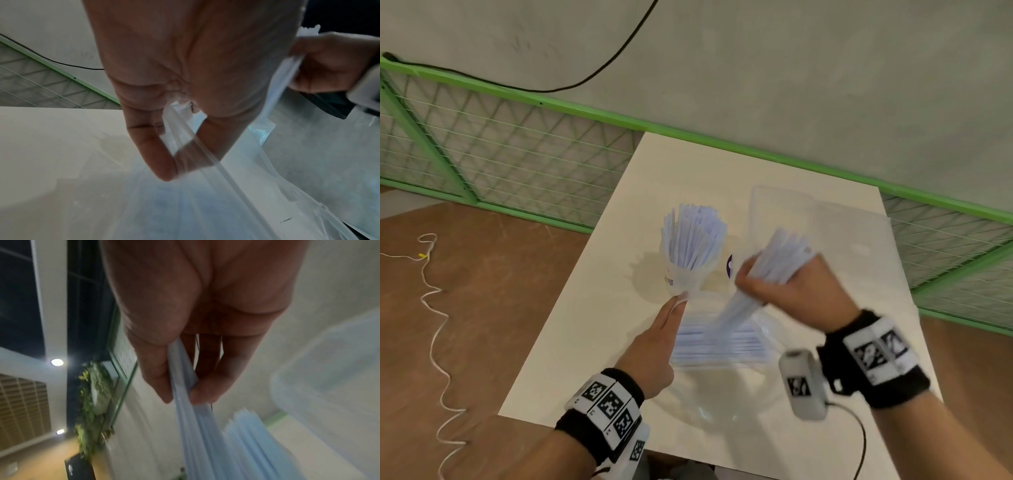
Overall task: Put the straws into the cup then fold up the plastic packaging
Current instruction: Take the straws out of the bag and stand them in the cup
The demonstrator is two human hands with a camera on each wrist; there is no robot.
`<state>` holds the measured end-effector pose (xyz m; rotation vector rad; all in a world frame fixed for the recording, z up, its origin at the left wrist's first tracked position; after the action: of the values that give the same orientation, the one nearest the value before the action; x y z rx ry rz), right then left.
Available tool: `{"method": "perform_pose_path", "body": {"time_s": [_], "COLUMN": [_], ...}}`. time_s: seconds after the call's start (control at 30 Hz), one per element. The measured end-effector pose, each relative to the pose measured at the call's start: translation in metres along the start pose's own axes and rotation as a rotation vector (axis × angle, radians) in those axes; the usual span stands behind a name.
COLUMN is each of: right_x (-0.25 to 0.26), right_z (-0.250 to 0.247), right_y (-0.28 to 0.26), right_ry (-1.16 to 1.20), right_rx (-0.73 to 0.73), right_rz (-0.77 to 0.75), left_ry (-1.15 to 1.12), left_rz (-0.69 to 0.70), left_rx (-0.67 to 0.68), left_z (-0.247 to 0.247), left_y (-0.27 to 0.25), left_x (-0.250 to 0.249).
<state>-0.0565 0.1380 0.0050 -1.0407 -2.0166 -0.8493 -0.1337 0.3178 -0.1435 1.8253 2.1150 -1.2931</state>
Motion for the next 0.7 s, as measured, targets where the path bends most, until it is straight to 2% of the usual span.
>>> {"method": "perform_pose_path", "body": {"time_s": [0.1,0.17,0.3,0.43,0.63,0.7], "right_x": [0.026,0.033,0.022,-0.007,-0.034,-0.036], "right_z": [-0.02,-0.021,-0.005,0.008,0.047,0.044], "right_y": [0.046,0.073,0.11,0.126,0.123,0.121], "right_ry": [0.037,-0.019,-0.075,-0.179,-0.238,-0.196], "right_rx": [-0.074,-0.071,-0.031,0.034,0.214,0.155], "right_rz": [-0.076,-0.11,-0.072,-0.001,0.004,-0.038], "left_ry": [-0.001,0.001,0.016,0.012,0.006,0.003], "left_rz": [0.007,0.01,0.001,-0.021,-0.028,-0.027], "left_rx": [0.012,0.007,-0.005,0.003,-0.006,-0.009], "left_z": [0.0,-0.001,-0.003,-0.005,-0.006,-0.007], "left_y": [-0.001,-0.002,-0.005,-0.007,-0.007,-0.006], "left_x": [-0.001,-0.001,-0.001,-0.001,-0.001,-0.002]}}
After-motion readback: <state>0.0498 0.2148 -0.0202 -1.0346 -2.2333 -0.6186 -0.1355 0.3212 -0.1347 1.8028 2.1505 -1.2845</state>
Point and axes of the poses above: each hand's wrist, its own y-axis towards the middle knuckle, its own z-axis out of the palm, x = y × z, the point moved 6 cm from there along y, towards the middle knuckle, and after that the axes turned 15 degrees about -z, right-handed, at the moved point
